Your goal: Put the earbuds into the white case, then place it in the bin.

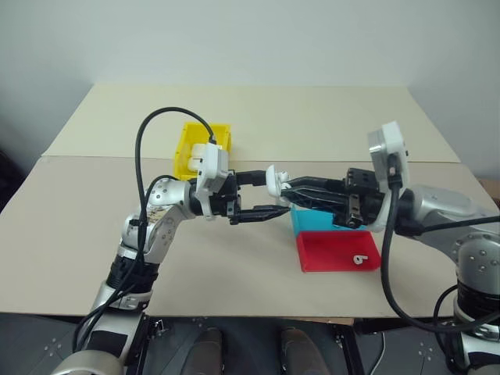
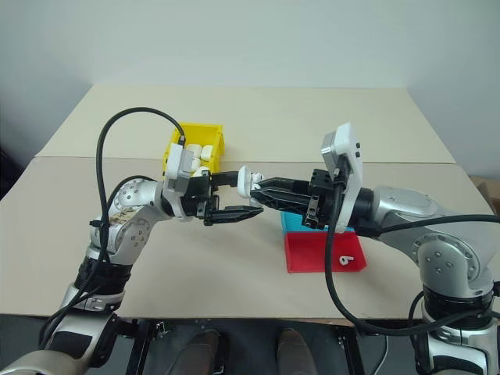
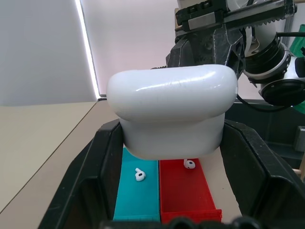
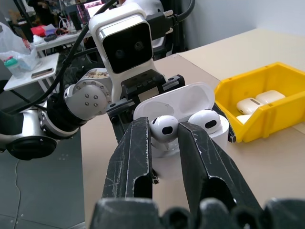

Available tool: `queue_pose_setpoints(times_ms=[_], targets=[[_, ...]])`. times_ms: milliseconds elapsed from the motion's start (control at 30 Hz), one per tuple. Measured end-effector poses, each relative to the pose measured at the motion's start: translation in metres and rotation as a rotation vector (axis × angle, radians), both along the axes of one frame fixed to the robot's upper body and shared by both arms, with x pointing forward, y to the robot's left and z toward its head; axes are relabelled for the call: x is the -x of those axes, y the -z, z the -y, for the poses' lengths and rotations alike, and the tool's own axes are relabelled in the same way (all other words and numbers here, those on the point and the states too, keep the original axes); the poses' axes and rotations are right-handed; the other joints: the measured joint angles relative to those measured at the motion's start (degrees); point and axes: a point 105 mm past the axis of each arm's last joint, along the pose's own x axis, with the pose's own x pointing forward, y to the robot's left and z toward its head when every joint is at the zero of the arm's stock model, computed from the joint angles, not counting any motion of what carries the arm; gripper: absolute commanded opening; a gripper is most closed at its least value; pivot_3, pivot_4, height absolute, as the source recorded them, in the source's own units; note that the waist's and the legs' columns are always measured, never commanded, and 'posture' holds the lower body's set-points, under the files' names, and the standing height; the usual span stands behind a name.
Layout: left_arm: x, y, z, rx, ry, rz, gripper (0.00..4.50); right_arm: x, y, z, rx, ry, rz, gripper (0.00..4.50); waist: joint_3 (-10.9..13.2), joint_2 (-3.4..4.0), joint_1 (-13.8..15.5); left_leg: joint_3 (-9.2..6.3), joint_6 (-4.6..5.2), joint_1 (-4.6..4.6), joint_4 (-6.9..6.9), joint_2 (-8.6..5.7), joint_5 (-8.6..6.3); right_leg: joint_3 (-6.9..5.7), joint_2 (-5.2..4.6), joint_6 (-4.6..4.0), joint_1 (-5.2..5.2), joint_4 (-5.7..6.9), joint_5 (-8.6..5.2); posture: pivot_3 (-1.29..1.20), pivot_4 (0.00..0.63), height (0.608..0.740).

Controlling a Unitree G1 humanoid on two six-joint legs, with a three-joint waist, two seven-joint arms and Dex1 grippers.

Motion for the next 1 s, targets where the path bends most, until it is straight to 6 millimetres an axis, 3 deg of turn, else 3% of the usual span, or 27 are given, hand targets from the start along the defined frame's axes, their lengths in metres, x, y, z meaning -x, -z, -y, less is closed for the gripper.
queue_pose_setpoints(times_ms=[267, 533, 633, 800, 900, 1000], targets=[[-0.002, 0.001, -0.001, -0.014, -0.019, 0.003, 2.76, 0.001, 0.002, 0.001, 0.047, -0.002, 0.016, 3.33, 0.00, 0.00, 0.01, 0.00, 0.00, -0.01, 0.00, 0.00, 0.00, 0.00, 0.00, 0.00, 0.00, 0.00, 0.00, 0.00, 0.150, 0.740], [-0.002, -0.002, -0.002, 0.000, -0.020, 0.009, 2.76, 0.012, -0.001, 0.017, 0.062, -0.024, 0.011, 3.33, 0.00, 0.00, 0.11, -0.01, 0.00, -0.02, 0.02, -0.01, 0.00, -0.02, -0.01, 0.00, 0.02, -0.02, 0.00, 0.00, 0.150, 0.740], [-0.002, -0.001, -0.002, -0.009, -0.024, 0.011, 2.76, 0.014, -0.005, 0.019, 0.072, -0.030, 0.044, 2.76, 0.00, 0.00, 0.04, 0.01, 0.00, -0.01, 0.03, 0.00, 0.00, -0.03, 0.00, 0.00, 0.02, -0.01, 0.00, 0.00, 0.150, 0.740], [-0.003, 0.009, 0.009, -0.061, -0.037, 0.010, 2.76, 0.007, -0.039, 0.005, 0.139, -0.022, 0.270, 1.08, 0.00, 0.01, -0.29, 0.06, 0.00, 0.03, 0.00, 0.02, 0.00, 0.00, 0.06, -0.01, -0.01, 0.02, 0.00, 0.00, 0.150, 0.740], [-0.007, 0.017, 0.016, -0.097, -0.077, 0.011, 2.76, 0.003, -0.040, -0.011, 0.217, -0.063, 0.329, 0.09, 0.00, 0.01, -0.13, 0.12, 0.00, -0.01, 0.02, 0.01, 0.00, 0.00, 0.03, 0.00, -0.02, 0.00, 0.00, 0.00, 0.150, 0.740], [-0.012, 0.024, 0.020, -0.138, -0.112, 0.017, 2.76, -0.002, -0.033, -0.025, 0.289, -0.105, 0.331, 0.03, 0.00, 0.01, 0.01, 0.17, 0.00, -0.06, 0.04, 0.00, 0.00, 0.00, 0.00, 0.00, -0.07, -0.01, 0.00, 0.00, 0.150, 0.740]])
